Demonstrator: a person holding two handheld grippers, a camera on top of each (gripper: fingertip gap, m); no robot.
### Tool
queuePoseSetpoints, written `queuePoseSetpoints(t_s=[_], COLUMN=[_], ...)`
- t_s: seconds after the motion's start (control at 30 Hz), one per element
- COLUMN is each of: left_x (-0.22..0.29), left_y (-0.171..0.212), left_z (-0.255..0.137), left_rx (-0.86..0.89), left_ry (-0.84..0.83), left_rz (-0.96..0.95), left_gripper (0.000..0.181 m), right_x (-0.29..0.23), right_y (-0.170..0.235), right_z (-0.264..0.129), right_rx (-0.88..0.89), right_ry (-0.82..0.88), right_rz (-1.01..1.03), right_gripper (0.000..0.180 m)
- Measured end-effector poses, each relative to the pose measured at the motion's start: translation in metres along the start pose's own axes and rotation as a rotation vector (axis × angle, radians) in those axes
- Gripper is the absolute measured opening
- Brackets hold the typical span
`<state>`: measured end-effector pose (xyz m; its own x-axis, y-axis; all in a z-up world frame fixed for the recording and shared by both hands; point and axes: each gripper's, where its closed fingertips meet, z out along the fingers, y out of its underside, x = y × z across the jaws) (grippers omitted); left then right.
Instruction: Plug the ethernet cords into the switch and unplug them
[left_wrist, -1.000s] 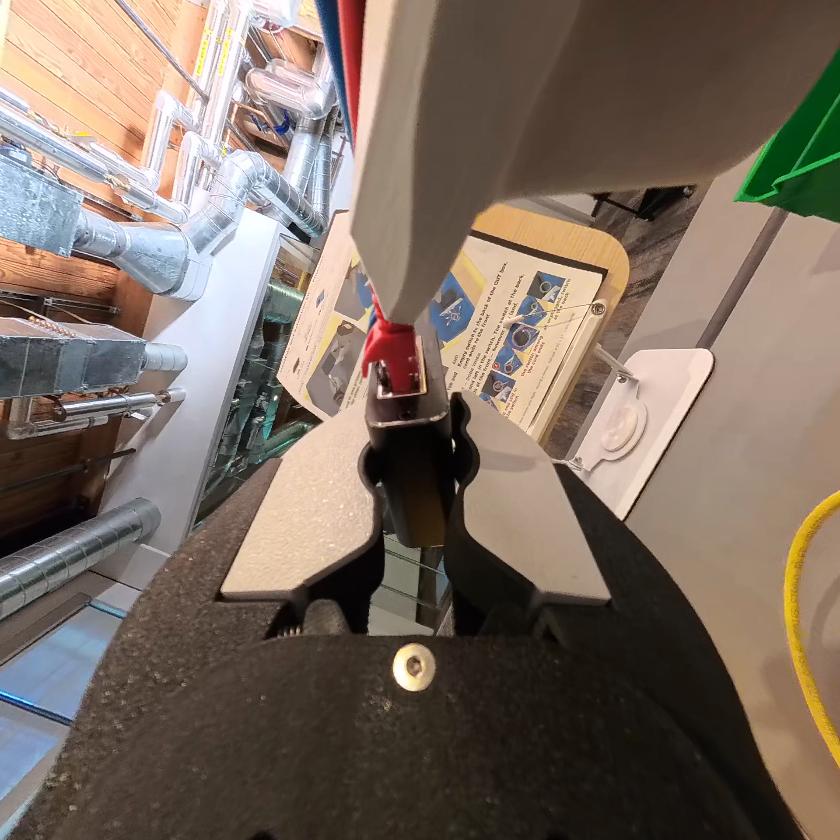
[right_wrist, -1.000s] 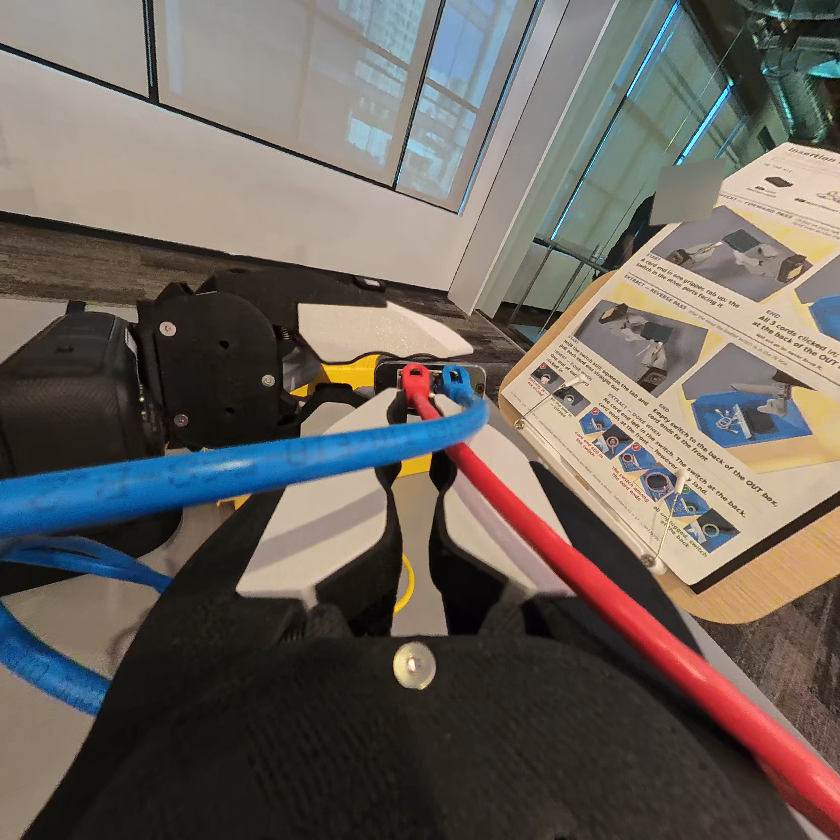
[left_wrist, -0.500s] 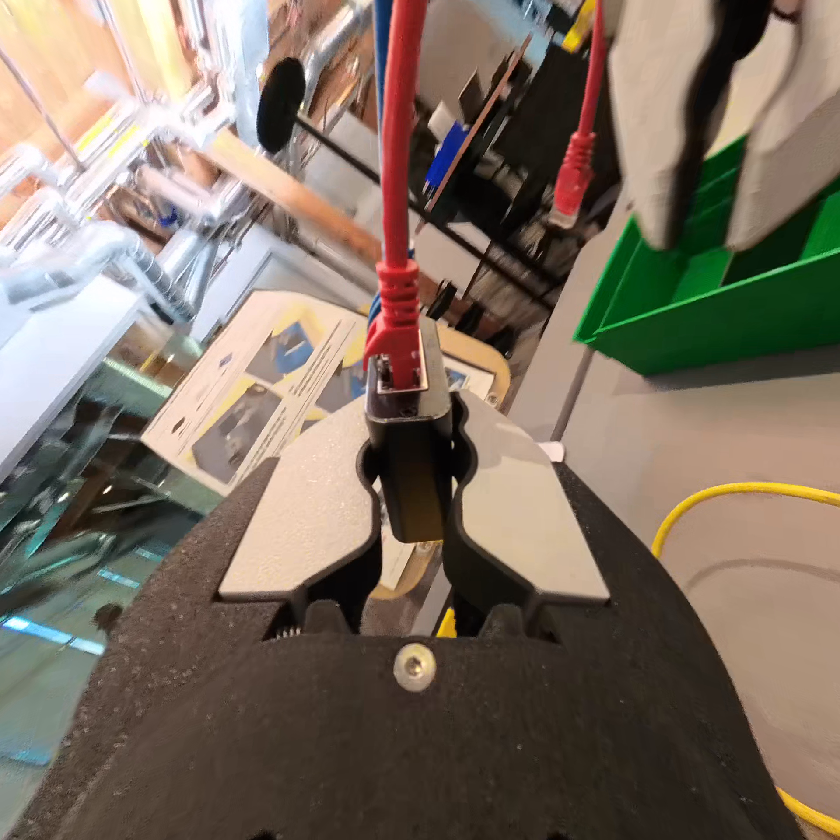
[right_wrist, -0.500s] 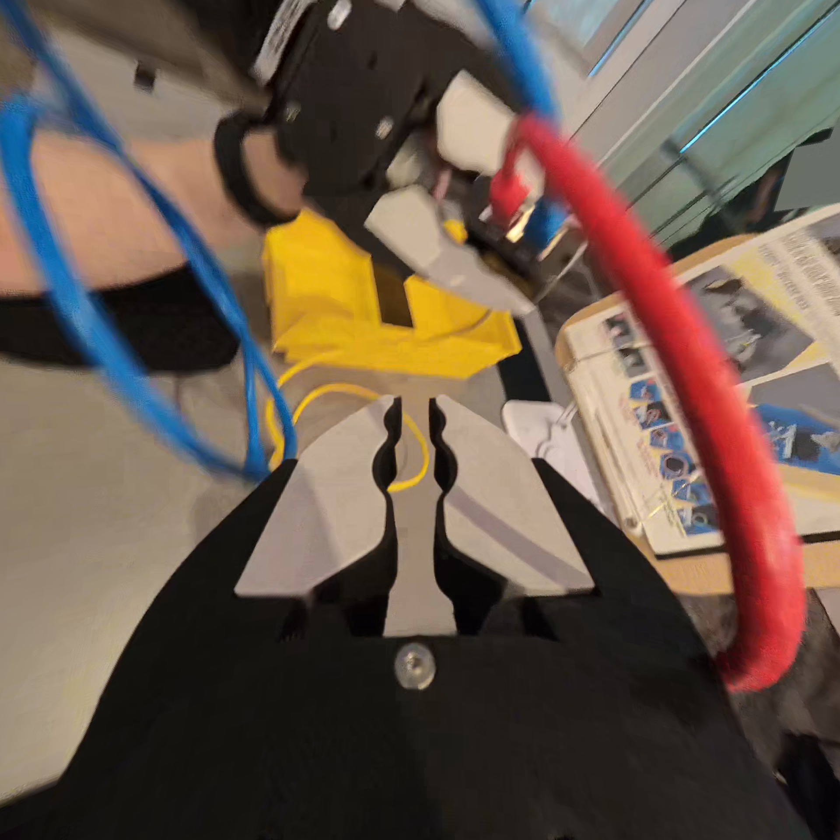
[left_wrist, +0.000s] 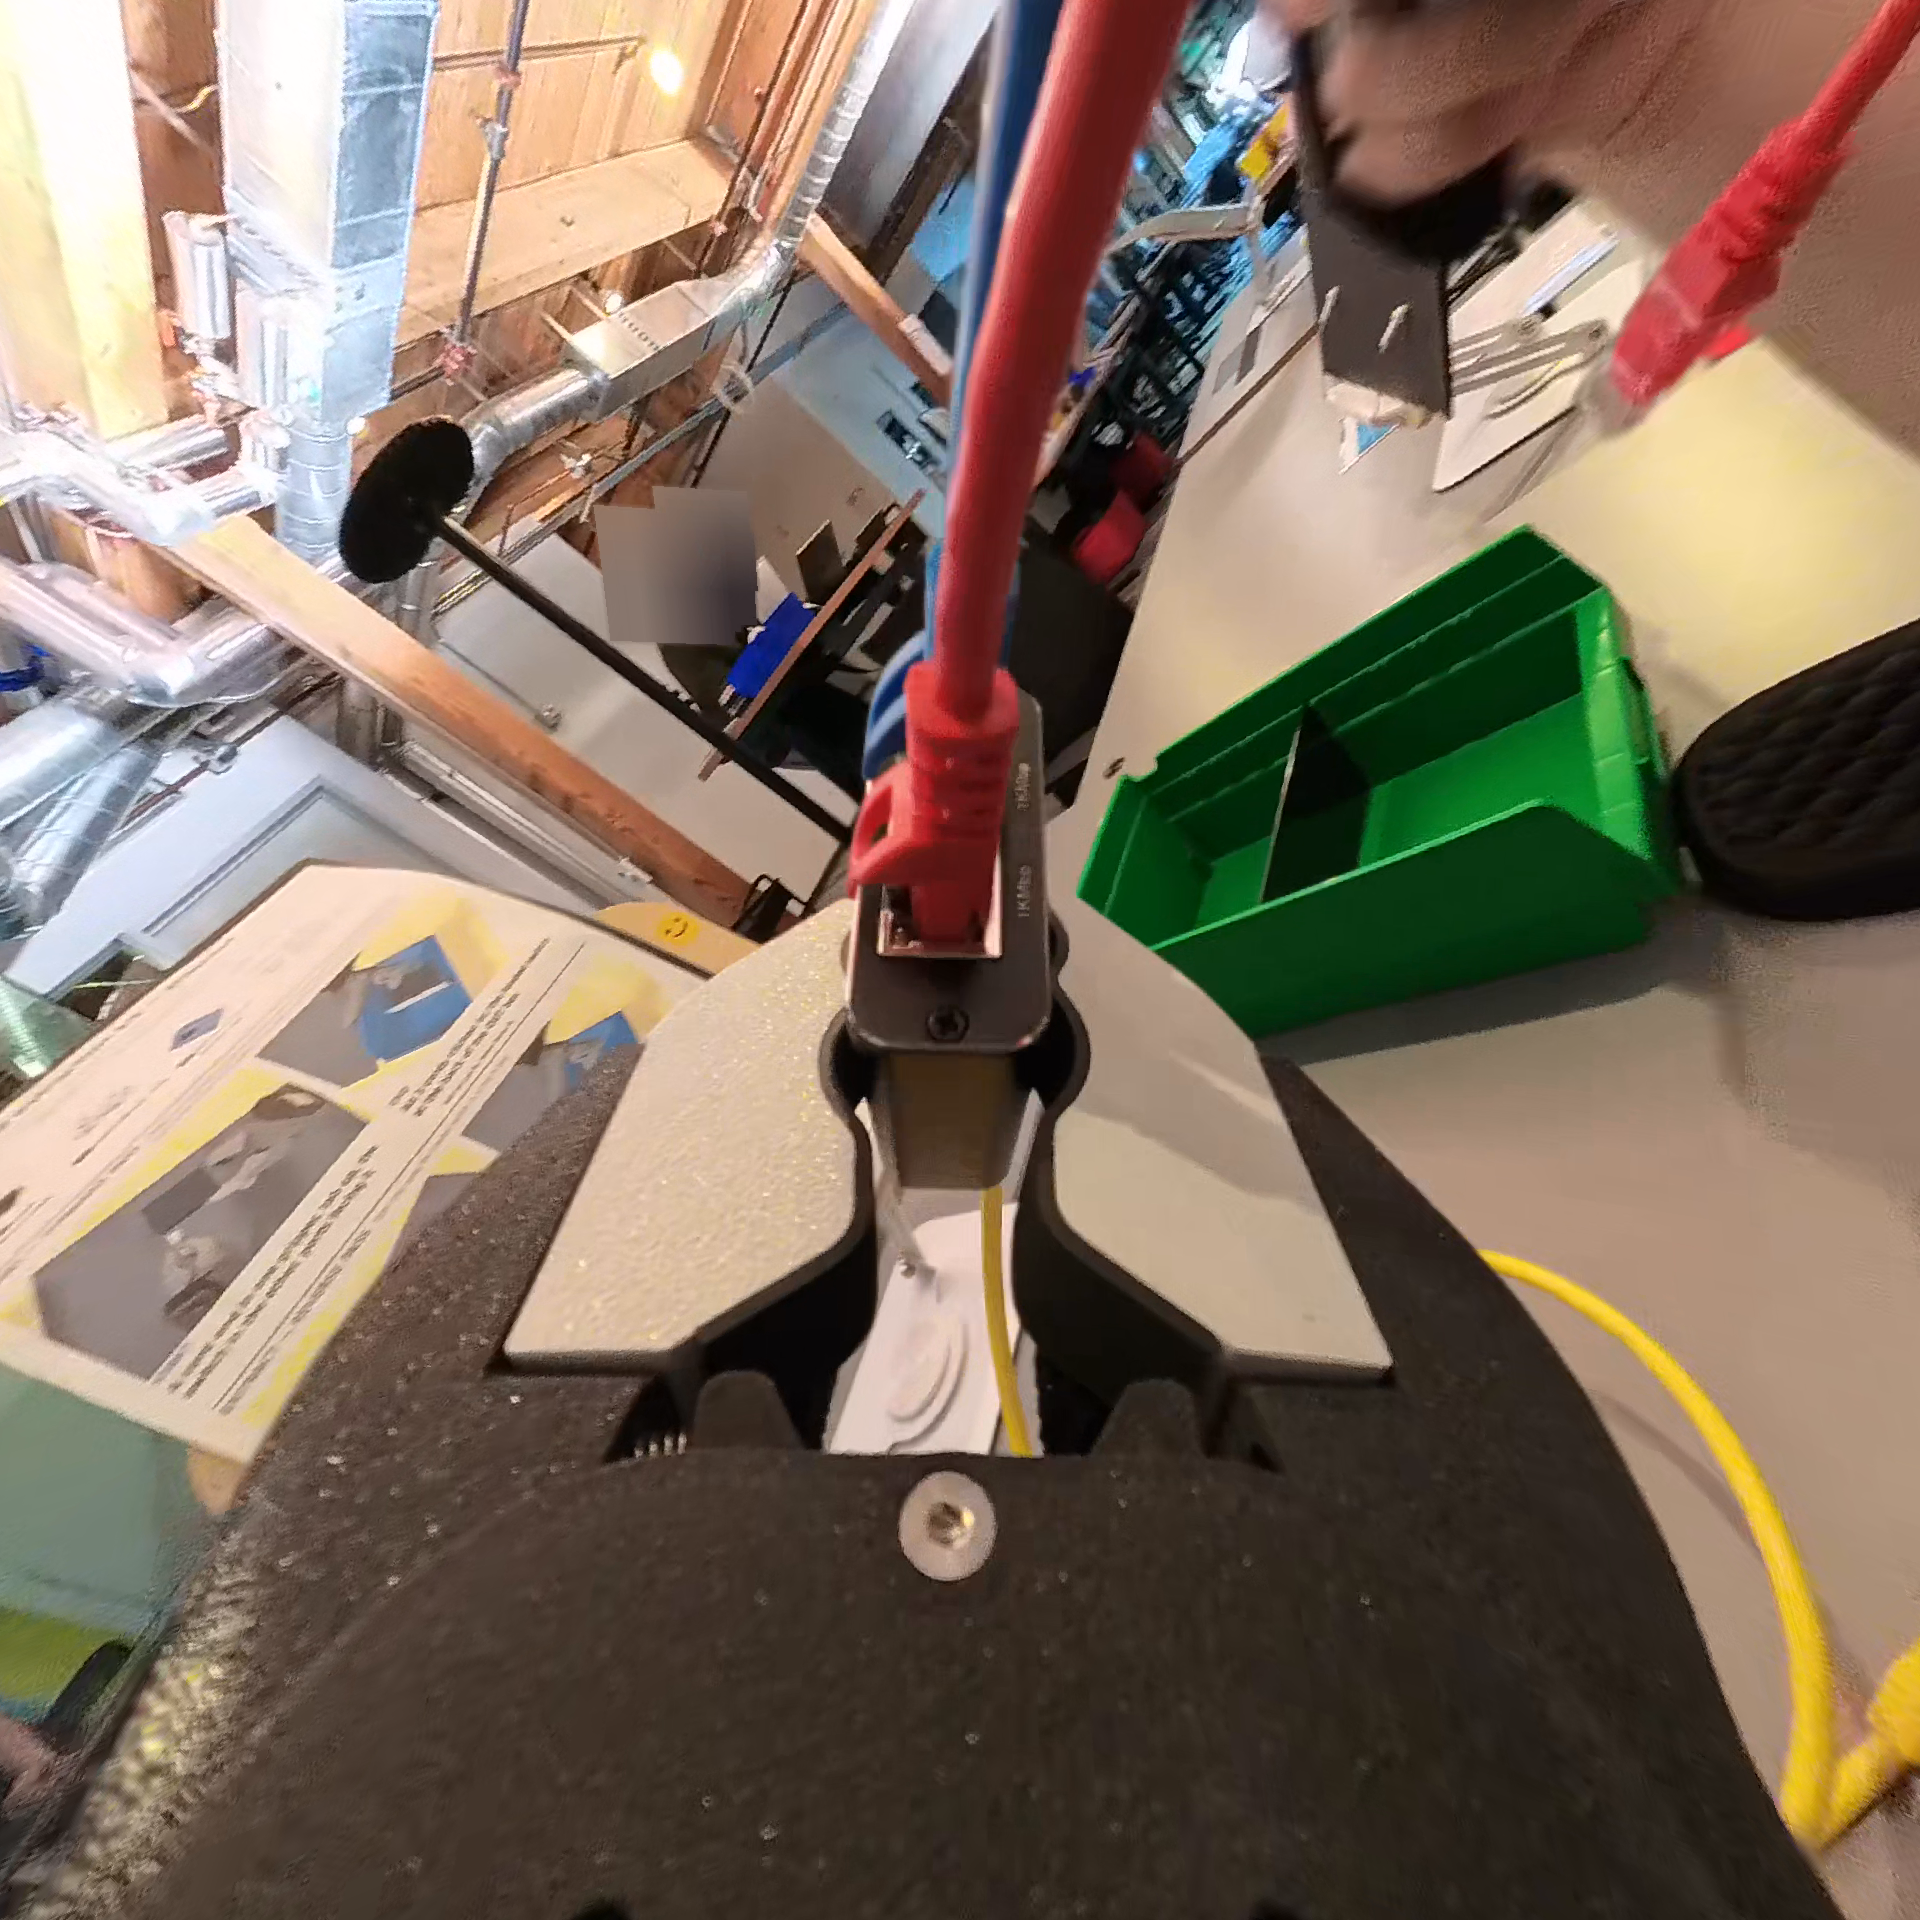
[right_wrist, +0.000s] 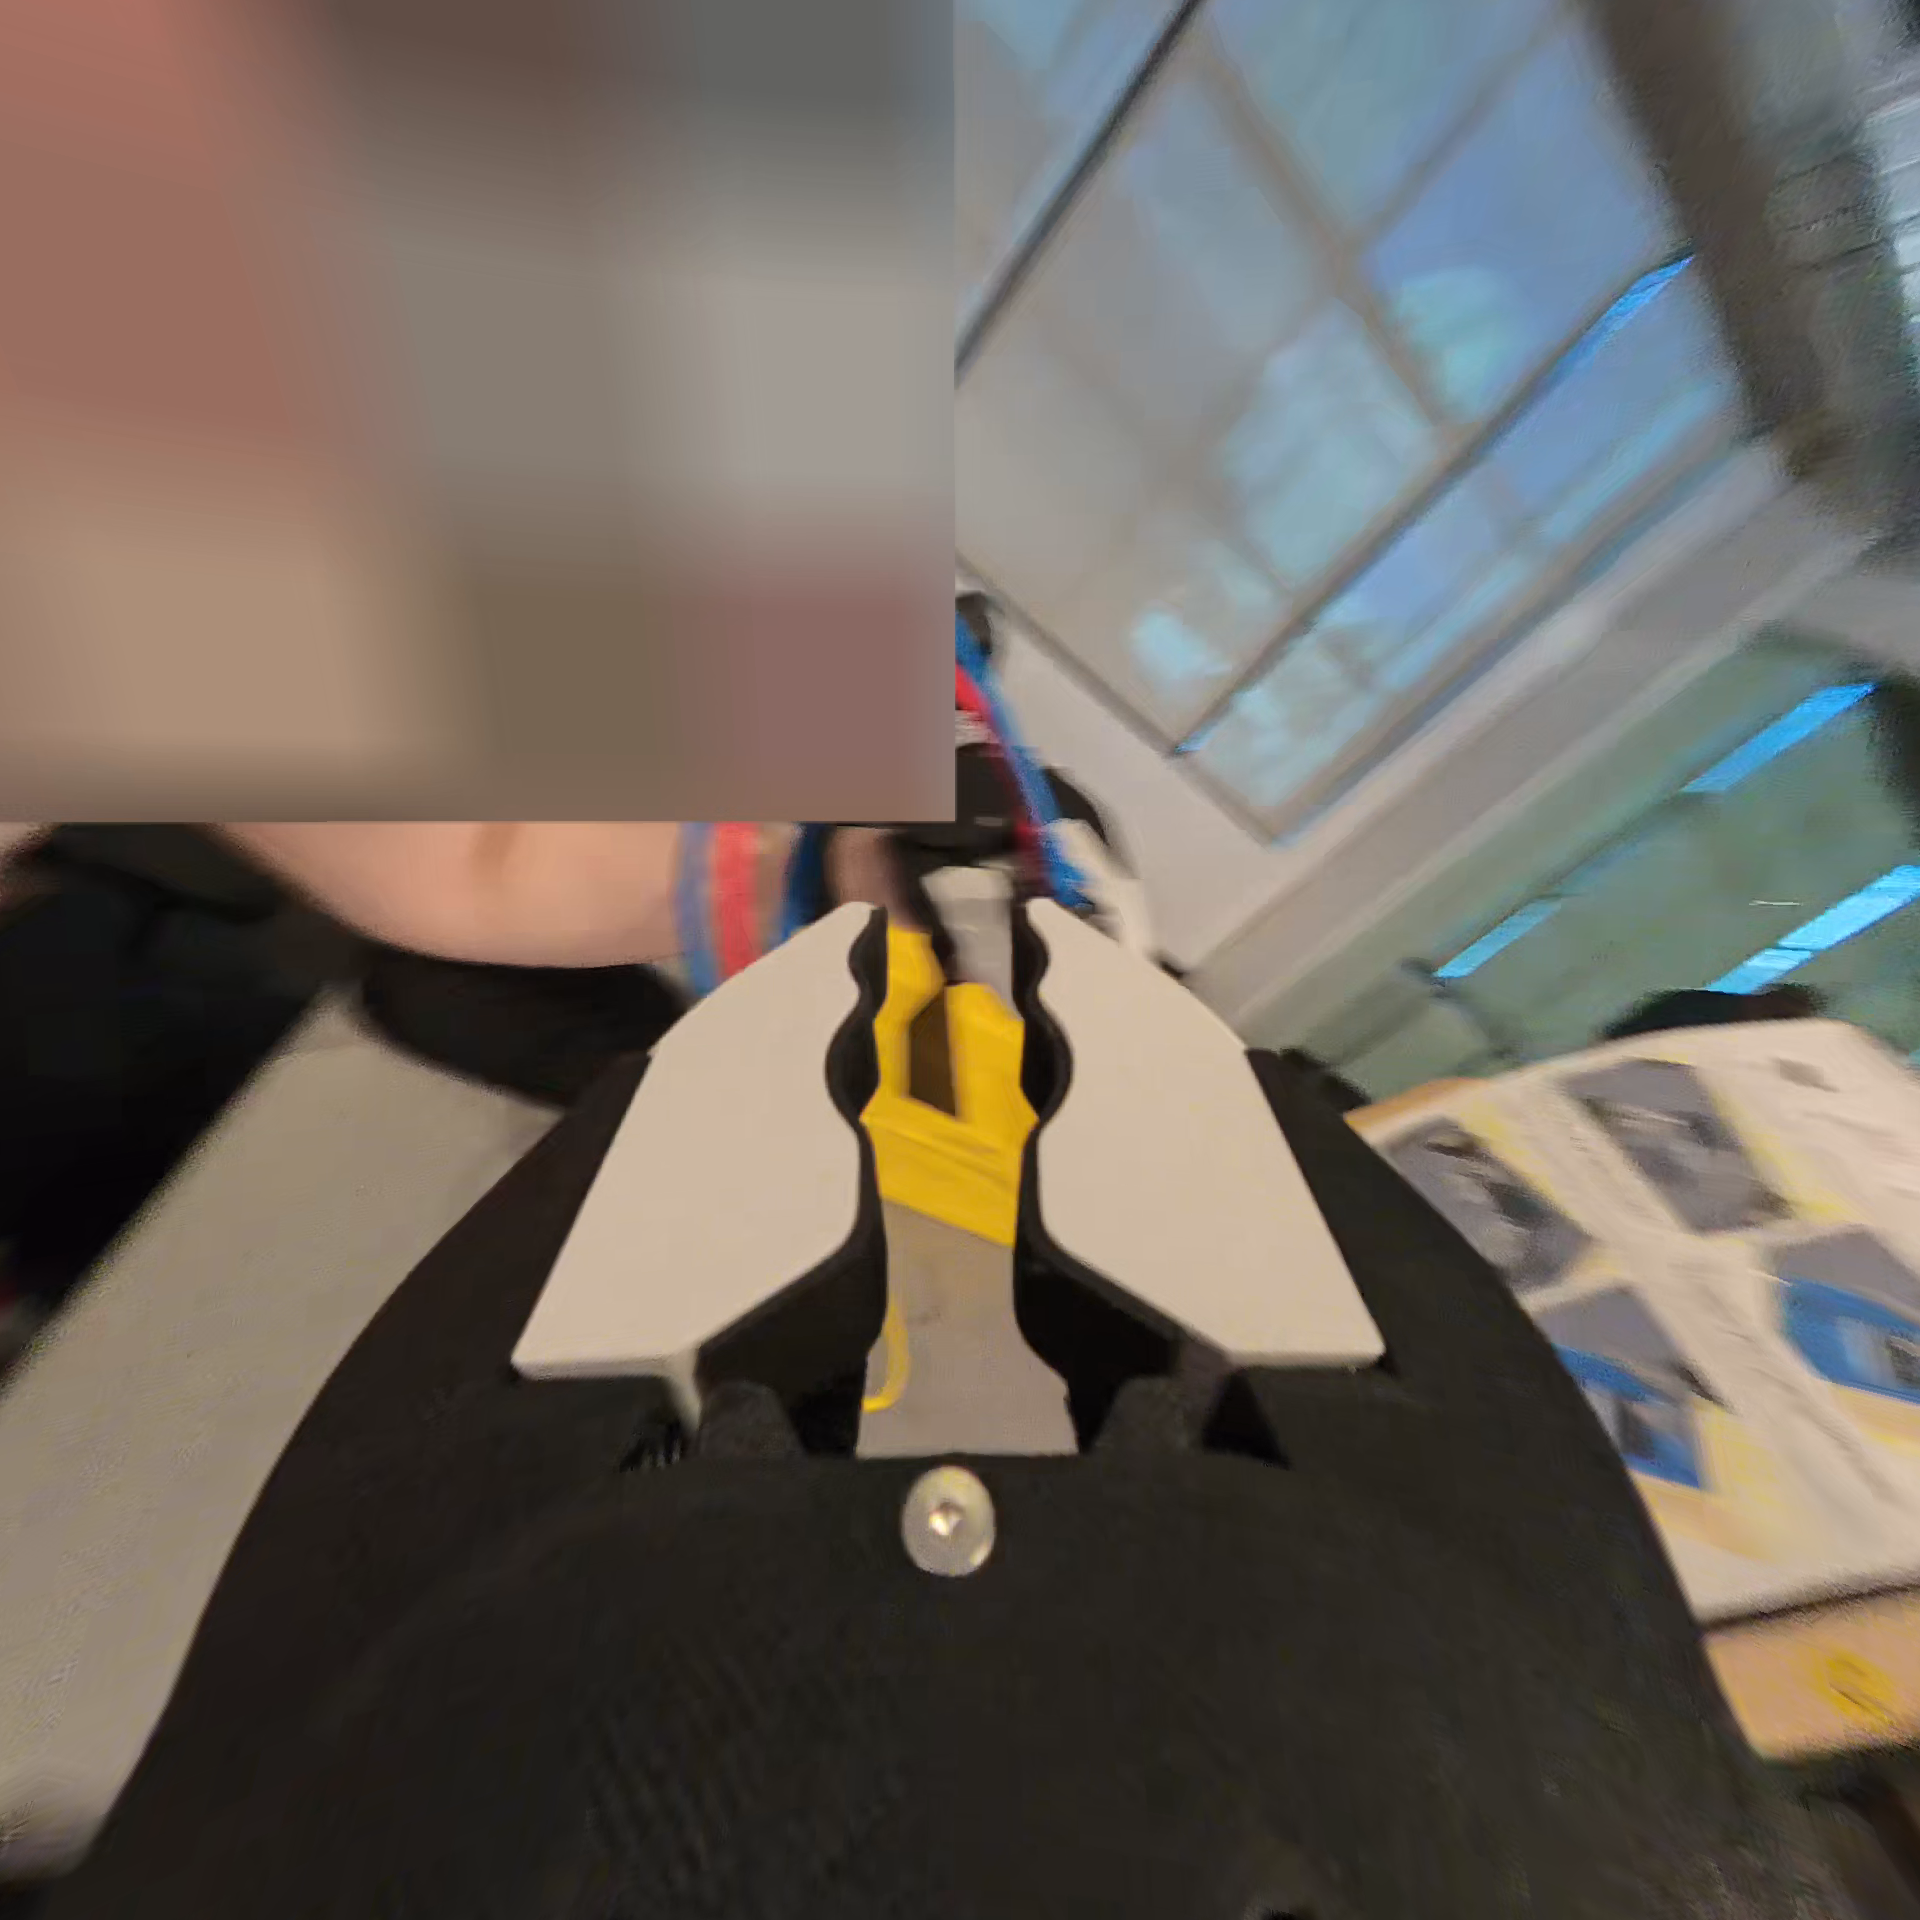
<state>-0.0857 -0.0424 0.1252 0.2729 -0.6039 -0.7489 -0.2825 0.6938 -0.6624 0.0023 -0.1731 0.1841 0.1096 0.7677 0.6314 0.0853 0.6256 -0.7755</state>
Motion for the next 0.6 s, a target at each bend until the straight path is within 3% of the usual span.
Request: queuePoseSetpoints(t_s=[0.13, 0.27, 0.47, 0.6], left_x=[0.015, 0.033, 0.054, 0.063], left_y=[-0.009, -0.014, -0.015, -0.013], left_z=[0.009, 0.020, 0.033, 0.036], left_rx=[0.019, 0.024, 0.010, -0.001], left_ry=[0.063, 0.124, 0.188, 0.214], left_rz=[-0.001, 0.007, 0.055, 0.076], left_gripper=[0.026, 0.026, 0.026, 0.026], right_x=[0.045, 0.035, 0.014, 0.005], right_y=[0.040, 0.070, 0.095, 0.101], right_z=[0.013, 0.054, 0.088, 0.088], right_rx=[-0.006, -0.097, -0.311, -0.336], right_ry=[0.155, 0.118, 0.086, 0.027], right_rz=[0.019, -0.102, -0.285, -0.311], right_gripper=[0.032, 0.045, 0.043, 0.026])
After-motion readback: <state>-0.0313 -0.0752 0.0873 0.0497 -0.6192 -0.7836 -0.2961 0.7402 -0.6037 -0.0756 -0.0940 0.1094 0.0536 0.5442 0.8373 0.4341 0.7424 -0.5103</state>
